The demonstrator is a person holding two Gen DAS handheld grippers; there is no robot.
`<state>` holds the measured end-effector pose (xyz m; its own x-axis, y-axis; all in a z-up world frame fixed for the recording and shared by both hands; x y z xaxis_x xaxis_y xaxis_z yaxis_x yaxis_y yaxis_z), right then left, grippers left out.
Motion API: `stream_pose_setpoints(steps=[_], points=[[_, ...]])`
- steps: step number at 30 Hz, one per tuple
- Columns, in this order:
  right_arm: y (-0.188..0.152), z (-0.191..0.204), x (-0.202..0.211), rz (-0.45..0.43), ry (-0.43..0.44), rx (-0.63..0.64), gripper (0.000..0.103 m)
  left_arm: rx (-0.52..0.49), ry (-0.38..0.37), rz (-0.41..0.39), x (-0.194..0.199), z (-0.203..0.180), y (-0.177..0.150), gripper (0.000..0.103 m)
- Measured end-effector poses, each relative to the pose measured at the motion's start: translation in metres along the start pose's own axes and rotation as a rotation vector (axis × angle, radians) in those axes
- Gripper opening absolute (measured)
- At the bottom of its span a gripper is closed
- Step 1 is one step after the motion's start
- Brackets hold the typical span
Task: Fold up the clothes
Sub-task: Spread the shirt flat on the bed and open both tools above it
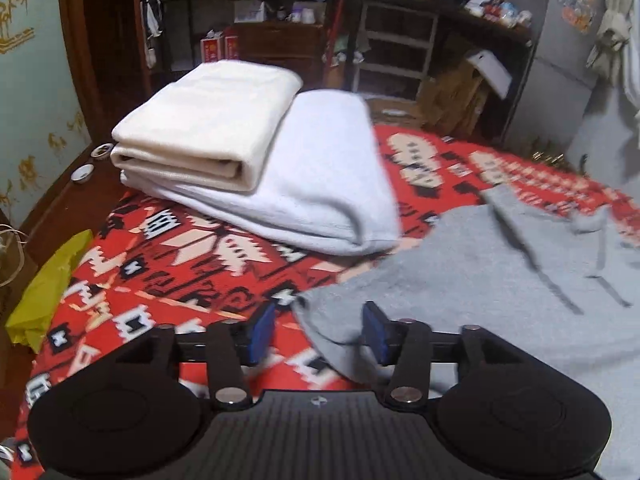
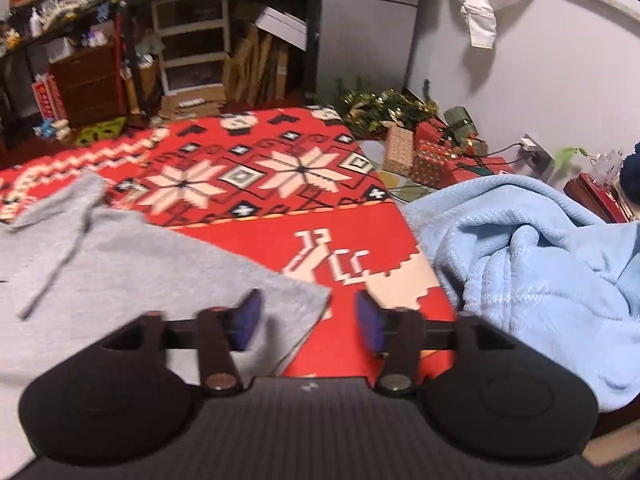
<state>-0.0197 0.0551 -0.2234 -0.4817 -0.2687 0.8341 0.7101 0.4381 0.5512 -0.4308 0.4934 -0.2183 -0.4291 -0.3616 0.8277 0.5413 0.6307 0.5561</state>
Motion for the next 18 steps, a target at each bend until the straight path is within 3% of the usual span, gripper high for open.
stream_pose_setpoints(steps=[2,5,14,18], points=[[-0.010,0.014,0.015,-0.014,0.047,0.021,0.091,0.006,-0.033,-0.003,0.009,-0.009,-0.005,0.064],[-0.027,0.040,0.029,0.012,0.108,0.070,0.102,-0.009,-0.099,0.019,0.017,-0.034,-0.017,0.065],[-0.073,0.119,0.048,0.077,0.260,0.178,0.103,-0.138,-0.210,0.053,0.019,-0.116,-0.055,0.075],[-0.087,0.149,0.044,0.089,0.239,0.258,0.103,-0.244,-0.222,0.048,0.017,-0.146,-0.065,0.079]])
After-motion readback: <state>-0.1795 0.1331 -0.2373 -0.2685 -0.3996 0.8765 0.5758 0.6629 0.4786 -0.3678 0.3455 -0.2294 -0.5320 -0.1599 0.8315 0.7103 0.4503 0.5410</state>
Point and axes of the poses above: each gripper's, at about its wrist camera, not at the fingertips, and x roughly against the way its jaws point, z to its left, y to its top, the point moved 3 cm from there along -x, roughly the way its jaws point, and after that the axes turned 9 degrees about z, right-handed, at the moved point
